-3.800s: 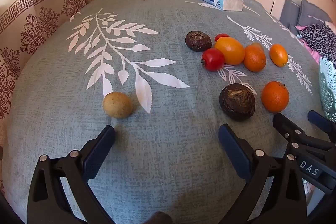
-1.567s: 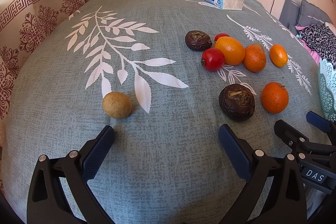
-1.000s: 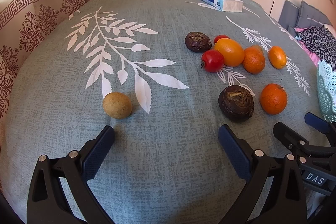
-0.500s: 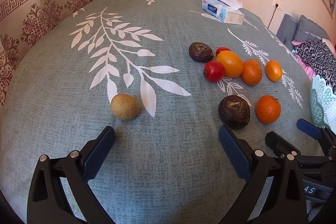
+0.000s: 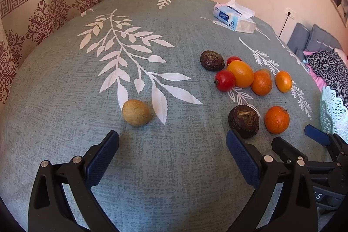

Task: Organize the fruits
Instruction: 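Grasp the large orange with the right tool while the left tool grasps the dark brown fruit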

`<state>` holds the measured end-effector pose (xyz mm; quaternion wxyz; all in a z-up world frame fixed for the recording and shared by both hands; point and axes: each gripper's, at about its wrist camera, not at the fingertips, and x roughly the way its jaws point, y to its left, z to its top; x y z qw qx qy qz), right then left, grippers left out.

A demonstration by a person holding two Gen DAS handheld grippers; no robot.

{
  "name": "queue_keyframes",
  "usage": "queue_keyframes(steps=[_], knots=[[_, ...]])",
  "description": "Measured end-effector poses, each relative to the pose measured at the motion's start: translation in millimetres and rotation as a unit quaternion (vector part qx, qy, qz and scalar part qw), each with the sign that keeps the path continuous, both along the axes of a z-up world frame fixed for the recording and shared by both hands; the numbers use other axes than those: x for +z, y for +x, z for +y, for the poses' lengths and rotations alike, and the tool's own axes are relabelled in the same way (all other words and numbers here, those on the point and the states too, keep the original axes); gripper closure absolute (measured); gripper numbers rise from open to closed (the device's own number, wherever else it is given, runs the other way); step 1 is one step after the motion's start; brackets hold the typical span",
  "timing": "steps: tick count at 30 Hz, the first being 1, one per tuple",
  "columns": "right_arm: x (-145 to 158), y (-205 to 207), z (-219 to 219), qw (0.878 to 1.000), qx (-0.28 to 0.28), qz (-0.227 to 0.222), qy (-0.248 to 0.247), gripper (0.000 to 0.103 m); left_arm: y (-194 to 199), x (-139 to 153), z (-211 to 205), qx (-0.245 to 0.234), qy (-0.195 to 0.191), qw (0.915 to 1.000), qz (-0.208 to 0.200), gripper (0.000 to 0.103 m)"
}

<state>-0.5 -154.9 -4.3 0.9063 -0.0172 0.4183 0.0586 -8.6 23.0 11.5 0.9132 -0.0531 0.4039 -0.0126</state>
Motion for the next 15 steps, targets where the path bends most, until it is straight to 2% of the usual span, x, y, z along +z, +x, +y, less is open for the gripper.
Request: queue_keyframes(steps=[6,10,12,15], knots=[[3,2,0,1.000,0.007,-0.004,0.009,0.006,-2,4,6,0.016,-0.010,0.9998,-0.011,0.005],[3,9,2,1.000,0.019,0.002,0.024,0.022,-3,6,8,0.020,-0.013,0.9996,-0.015,0.005],[3,12,5,0.999,0.026,0.003,0.027,0.025,-3,6,9,0.021,-0.015,0.9995,-0.016,0.005],[2,16,9,0.999,0.035,0.009,0.029,0.035,-3,7,10,0.025,-0.017,0.9994,-0.015,0.005]])
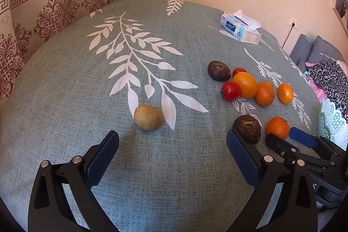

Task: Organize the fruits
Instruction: 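Grasp the large orange with the right tool while the left tool grasps the dark brown fruit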

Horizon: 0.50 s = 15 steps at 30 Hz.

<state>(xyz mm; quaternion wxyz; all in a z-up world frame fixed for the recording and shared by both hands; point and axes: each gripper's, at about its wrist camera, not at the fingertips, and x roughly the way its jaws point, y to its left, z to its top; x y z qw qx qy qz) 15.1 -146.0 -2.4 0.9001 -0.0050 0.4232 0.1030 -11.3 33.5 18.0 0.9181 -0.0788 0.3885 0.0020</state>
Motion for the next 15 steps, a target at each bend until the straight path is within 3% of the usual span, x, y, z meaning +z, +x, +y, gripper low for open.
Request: queue_keyframes(steps=[3,5,15], knots=[[-1,3,5,1.000,0.010,0.003,0.000,0.047,1,1,0,0.000,-0.001,1.0000,0.001,0.005],[-1,3,6,1.000,0.014,0.002,-0.001,0.061,2,1,-1,-0.003,0.001,1.0000,0.001,0.005],[17,-4,-8,1.000,0.004,-0.020,0.012,0.063,4,5,-21,-0.038,0.045,0.9983,-0.002,0.005]])
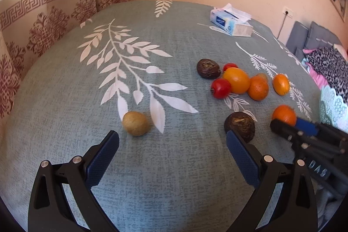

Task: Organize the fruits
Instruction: 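Grasp the large orange with the right tool while the left tool grasps the dark brown fruit, then carry both fruits into the light blue basket and open both tools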

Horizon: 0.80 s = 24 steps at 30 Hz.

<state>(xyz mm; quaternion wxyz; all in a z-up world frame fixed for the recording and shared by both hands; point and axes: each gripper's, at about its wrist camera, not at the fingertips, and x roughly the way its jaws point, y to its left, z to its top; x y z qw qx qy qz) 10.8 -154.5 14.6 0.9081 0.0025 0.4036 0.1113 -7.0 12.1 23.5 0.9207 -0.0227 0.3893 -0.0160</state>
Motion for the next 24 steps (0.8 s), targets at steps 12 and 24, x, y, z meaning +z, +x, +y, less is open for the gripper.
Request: queue_keyframes(steps=[12,24], knots=[[26,-14,-51,0.997,-0.062,-0.035,0.002,0.063,15,0,-52,-0.076,0.013,0.9969,0.015,0.011],[37,-32,-87,0.992,-0.110,-0.061,-0.020,0.063,28,-16,-76,-0.097,0.028,0.9938,0.048,0.060]])
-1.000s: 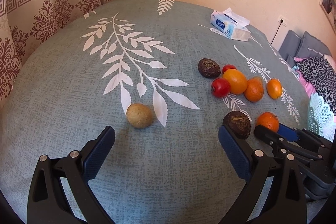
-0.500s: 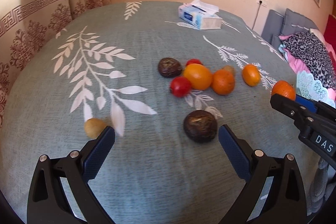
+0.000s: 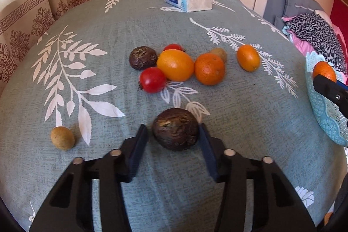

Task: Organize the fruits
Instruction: 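Carry both fruits into the light blue basket and open both tools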

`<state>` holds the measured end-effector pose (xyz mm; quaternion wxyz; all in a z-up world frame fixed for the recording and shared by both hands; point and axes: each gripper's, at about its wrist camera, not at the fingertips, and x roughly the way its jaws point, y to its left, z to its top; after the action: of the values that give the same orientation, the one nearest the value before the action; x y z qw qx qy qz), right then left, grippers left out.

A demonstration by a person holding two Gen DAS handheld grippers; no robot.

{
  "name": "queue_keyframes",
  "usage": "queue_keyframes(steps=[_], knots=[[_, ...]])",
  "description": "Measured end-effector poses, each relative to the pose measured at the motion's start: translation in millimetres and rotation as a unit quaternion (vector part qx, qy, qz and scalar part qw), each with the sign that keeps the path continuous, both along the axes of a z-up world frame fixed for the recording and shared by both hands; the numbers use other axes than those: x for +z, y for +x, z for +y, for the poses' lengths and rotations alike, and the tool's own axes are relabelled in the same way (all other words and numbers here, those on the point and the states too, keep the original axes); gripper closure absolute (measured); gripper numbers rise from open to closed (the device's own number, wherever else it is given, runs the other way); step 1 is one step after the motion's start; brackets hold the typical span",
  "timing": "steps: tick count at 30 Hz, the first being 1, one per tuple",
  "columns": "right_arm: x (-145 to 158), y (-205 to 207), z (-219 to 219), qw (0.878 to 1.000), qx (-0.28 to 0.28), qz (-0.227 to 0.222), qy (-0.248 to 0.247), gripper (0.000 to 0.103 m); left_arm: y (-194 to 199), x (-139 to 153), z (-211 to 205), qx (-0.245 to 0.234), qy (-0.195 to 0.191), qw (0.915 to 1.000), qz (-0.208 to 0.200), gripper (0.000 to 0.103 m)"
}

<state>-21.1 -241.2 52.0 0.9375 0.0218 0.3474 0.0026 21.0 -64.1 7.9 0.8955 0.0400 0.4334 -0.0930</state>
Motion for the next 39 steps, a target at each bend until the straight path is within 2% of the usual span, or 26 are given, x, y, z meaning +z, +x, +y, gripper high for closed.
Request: queue_keyframes(steps=[4,12,25,27,30,39], knots=[[0,-6,-16,1.000,-0.018,-0.001,0.002,0.063,-3,2,-9,-0.005,0.008,0.9999,-0.004,0.060],[-1,-24,-58,0.998,-0.067,-0.006,0.014,0.063,-8,21,-35,-0.028,0.025,0.9985,-0.040,0.060],[-2,-43,-115,0.990,-0.140,-0.008,0.030,0.063,-18,39,-92,-0.087,0.033,0.9934,-0.067,0.060],[-3,-44,-118,0.989,-0.146,-0.006,0.025,0.062,-20,41,-103,-0.098,0.034,0.9921,-0.071,0.060],[-1,-47,-121,0.988,-0.154,-0.015,0.017,0.056,-22,44,-117,-0.113,0.035,0.9902,-0.075,0.060],[6,-55,-123,0.983,-0.177,-0.037,-0.024,0.055,-27,54,-159,-0.157,0.030,0.9832,-0.088,0.060]])
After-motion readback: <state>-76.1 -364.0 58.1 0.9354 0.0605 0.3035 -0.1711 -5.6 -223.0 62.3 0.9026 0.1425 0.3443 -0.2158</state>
